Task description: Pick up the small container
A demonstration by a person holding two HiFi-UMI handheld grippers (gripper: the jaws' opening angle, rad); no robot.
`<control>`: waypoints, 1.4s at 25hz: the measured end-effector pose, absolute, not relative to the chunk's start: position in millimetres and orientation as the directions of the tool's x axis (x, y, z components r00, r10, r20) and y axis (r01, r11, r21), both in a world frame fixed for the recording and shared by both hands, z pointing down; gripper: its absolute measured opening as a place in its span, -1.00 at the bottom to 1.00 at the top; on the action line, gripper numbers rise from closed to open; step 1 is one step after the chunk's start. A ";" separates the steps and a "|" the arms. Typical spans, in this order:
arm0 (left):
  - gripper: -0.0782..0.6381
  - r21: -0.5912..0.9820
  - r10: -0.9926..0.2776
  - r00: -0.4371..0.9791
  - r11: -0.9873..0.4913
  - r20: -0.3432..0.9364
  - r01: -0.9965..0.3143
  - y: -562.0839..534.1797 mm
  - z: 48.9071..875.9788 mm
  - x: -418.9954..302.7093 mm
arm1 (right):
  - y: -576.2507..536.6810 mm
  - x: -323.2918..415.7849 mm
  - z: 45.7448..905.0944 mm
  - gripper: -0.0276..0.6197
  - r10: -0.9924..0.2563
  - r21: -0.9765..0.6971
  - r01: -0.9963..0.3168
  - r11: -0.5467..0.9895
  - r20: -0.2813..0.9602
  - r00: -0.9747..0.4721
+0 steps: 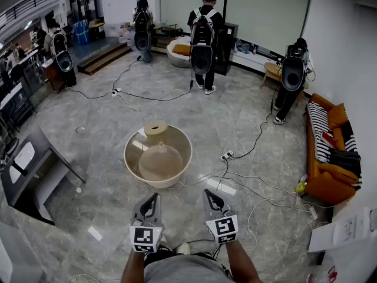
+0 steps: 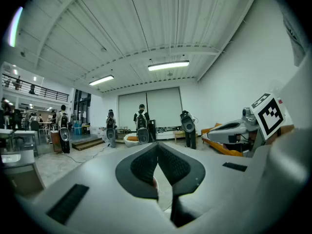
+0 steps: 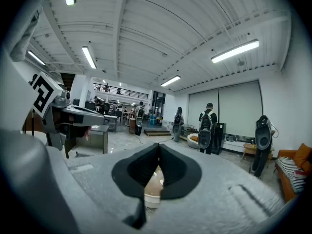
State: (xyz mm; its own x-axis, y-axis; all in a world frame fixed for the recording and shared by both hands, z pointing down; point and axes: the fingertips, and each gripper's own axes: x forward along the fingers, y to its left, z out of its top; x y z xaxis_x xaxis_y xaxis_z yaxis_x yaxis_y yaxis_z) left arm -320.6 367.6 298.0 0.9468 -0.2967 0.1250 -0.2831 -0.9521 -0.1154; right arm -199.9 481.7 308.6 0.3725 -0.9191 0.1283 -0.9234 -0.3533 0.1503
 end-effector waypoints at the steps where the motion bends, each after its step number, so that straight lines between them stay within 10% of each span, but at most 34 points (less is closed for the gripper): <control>1: -0.73 -0.117 -0.296 0.947 -0.952 0.125 -0.282 367.9 297.3 -319.7 | 482.0 -199.6 308.5 -0.91 -0.919 0.149 -0.924 -0.352 0.130 0.372; 35: -0.73 -0.051 -0.246 0.955 -0.969 0.165 -0.241 236.1 317.0 -92.3 | 350.0 8.8 314.3 -0.91 -0.911 0.121 -0.926 -0.357 0.173 0.374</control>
